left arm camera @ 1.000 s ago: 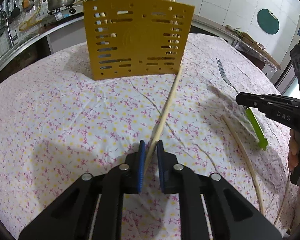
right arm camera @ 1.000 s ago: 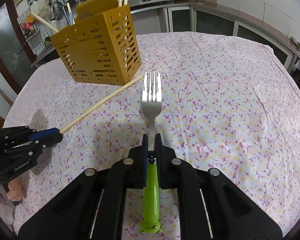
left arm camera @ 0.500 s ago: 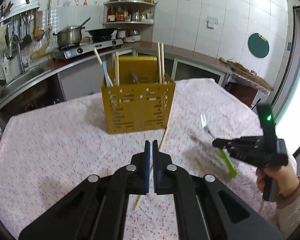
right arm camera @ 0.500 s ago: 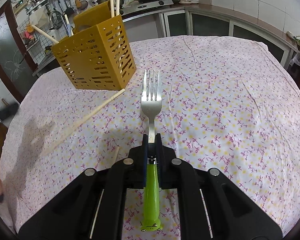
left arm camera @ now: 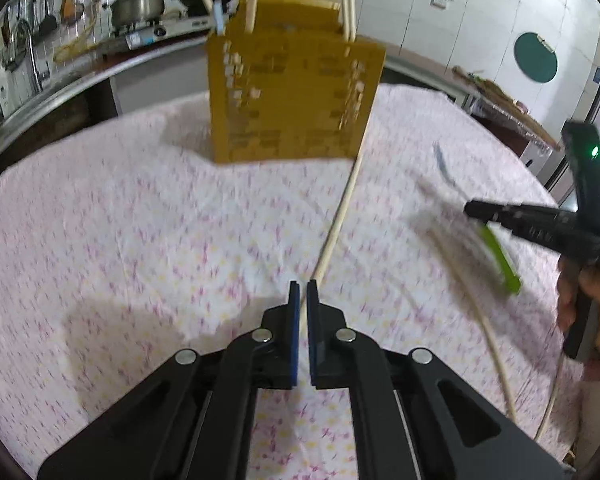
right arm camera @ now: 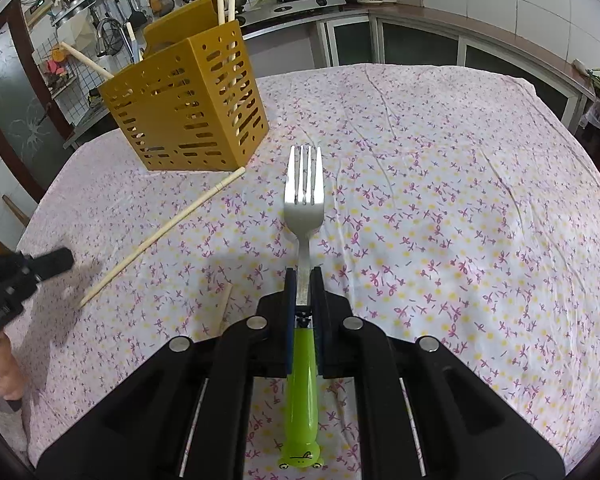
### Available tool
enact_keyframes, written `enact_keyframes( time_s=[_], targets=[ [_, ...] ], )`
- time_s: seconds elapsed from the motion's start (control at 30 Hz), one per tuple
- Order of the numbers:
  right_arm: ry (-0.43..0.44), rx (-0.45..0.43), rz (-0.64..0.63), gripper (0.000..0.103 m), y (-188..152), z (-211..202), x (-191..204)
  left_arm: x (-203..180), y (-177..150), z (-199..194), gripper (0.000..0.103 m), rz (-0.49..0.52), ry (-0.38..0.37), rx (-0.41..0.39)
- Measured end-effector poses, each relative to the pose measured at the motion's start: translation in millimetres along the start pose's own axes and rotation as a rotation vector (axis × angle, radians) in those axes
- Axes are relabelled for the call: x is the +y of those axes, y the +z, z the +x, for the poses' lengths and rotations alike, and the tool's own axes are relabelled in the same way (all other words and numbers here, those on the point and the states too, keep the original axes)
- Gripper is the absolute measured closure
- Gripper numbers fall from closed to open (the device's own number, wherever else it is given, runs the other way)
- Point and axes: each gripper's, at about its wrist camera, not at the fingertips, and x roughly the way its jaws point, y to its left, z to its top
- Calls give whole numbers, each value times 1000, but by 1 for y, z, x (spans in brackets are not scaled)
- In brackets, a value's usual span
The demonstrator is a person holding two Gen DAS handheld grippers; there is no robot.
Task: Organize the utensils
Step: 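Lift the chopstick with left tool while right tool lifts the fork toward the caddy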
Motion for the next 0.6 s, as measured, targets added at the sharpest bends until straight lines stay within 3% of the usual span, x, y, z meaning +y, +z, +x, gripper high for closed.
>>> enact_keyframes(
  time_s=[0.27, 0.33, 0.37, 0.4, 0.6],
  targets=[
    [-13, 16, -3, 95, -3, 6, -1, 5, -24, 2, 96, 8, 13, 31],
    [-14, 14, -3, 95, -4, 6, -2, 5, -26, 1, 80, 4, 19, 27],
    [-13, 15, -2, 95, -4, 6, -2, 4, -27, 0, 60, 5, 28, 16],
    [-13, 15, -2, 95, -5, 6, -3, 2, -28, -2, 50, 10, 44, -1],
    [-9, 25, 1, 95, -9, 11, -4, -2, -30, 3, 50, 28, 43, 17]
  ],
)
